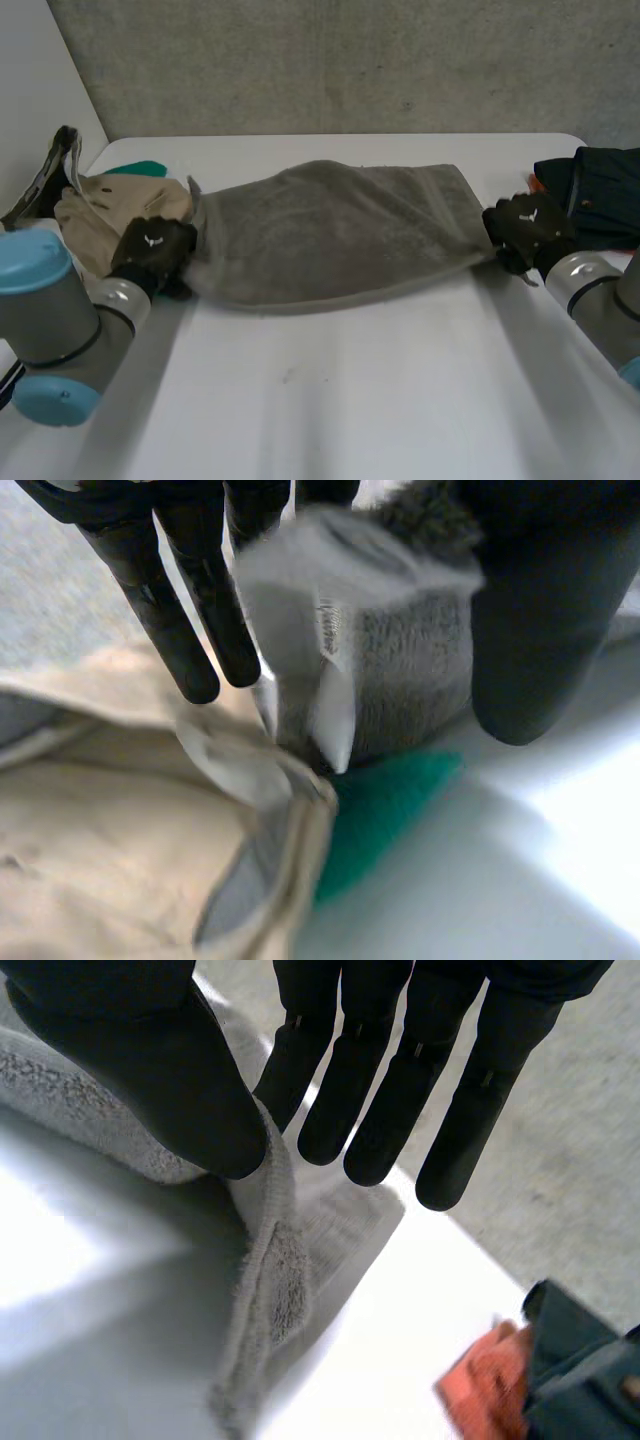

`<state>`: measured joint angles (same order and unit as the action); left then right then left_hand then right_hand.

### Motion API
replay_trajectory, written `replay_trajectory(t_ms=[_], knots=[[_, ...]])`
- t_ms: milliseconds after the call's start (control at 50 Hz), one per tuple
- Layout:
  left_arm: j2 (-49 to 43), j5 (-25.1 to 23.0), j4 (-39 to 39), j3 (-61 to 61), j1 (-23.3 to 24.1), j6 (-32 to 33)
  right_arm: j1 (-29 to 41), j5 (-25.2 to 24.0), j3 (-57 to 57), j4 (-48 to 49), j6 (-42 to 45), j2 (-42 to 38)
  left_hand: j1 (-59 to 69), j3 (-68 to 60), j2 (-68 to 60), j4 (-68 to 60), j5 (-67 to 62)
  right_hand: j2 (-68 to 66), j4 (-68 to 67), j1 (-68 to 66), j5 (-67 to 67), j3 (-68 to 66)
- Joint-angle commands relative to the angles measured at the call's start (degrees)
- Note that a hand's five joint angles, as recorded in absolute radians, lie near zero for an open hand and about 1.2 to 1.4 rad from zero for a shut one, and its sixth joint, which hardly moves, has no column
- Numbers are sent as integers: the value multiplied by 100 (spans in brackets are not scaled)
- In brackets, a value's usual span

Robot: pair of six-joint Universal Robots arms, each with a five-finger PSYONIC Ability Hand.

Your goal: Fold the laundry.

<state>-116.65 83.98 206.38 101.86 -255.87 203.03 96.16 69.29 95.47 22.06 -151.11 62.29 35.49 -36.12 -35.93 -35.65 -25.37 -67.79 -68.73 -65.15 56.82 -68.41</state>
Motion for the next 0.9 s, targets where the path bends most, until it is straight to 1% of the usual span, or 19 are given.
replay_trajectory(t_ms=[20,120,280,340,360,420,480,500,520,540,580,600,660,700,740,840,900], knots=[[116,197,-19,290,-15,150,-62,14,-28,-149,38,-86,-458,521,501,473,446,-1221,-1127,-1485,1318,-1159],[309,267,183,527,-59,123,-54,-12,-19,-237,38,-77,-644,707,688,660,633,-1221,-1127,-1485,1318,-1159],[714,162,587,949,-33,114,-54,23,-28,-246,73,-103,-23,85,66,38,11,-1221,-1127,-1485,1318,-1159],[793,31,657,1072,2,115,-62,23,-28,-237,82,-103,1001,-938,-957,-985,-1012,-1221,-1127,-1485,1318,-1159],[802,-83,649,1116,20,106,-71,23,-37,-246,82,-112,1504,-1441,-1460,-1488,-1516,-1221,-1127,-1485,1318,-1159],[776,-224,640,1151,64,132,-71,32,-46,-246,56,-147,1777,-1714,-1733,-1761,-1789,-1221,-1127,-1485,1318,-1159],[662,-356,631,1117,134,149,-71,58,-72,-246,29,-209,3085,-3023,-3042,-3070,-3097,-1221,-1127,-1485,1318,-1159],[592,-417,631,1082,143,167,-71,75,-89,-281,-6,-235,4173,-4110,-4129,-4157,-4184,-1221,-1127,-1485,1318,-1159],[574,-427,631,1064,151,176,-80,102,-98,-298,-32,-235,4448,-4385,-4405,-4433,-4460,-1221,-1127,-1485,1318,-1159],[556,-444,623,1037,152,193,-80,128,-107,-325,-58,-244,4451,-4388,-4407,-4435,-4463,-1221,-1127,-1485,1318,-1159],[556,-401,596,1002,143,211,-89,216,-151,-395,-155,-244,4451,-4388,-4407,-4435,-4463,-113,-19,-377,209,-50],[565,-339,570,985,125,211,-89,268,-186,-473,-251,-244,4451,-4388,-4407,-4435,-4463,890,984,626,-794,953],[643,-190,543,976,55,176,-141,383,-300,-658,-541,-261,4451,-4388,-4407,-4435,-4463,2543,2637,2279,-2446,2605],[731,-102,508,967,11,141,-194,418,-388,-790,-726,-297,4451,-4388,-4407,-4435,-4463,2733,2827,2469,-2637,2796],[924,-32,377,958,-42,19,-299,427,-581,-1132,-1068,-410,4451,-4388,-4407,-4435,-4463,3186,3280,2922,-3089,3249],[1153,-49,-70,827,-68,-377,-405,383,-827,-1616,-1464,-569,4451,-4388,-4407,-4435,-4463,3222,3316,2958,-3125,3285],[1154,-49,-387,686,-59,-544,-423,322,-837,-1661,-1553,-578,4451,-4388,-4407,-4435,-4463,3222,3316,2958,-3125,3285]])
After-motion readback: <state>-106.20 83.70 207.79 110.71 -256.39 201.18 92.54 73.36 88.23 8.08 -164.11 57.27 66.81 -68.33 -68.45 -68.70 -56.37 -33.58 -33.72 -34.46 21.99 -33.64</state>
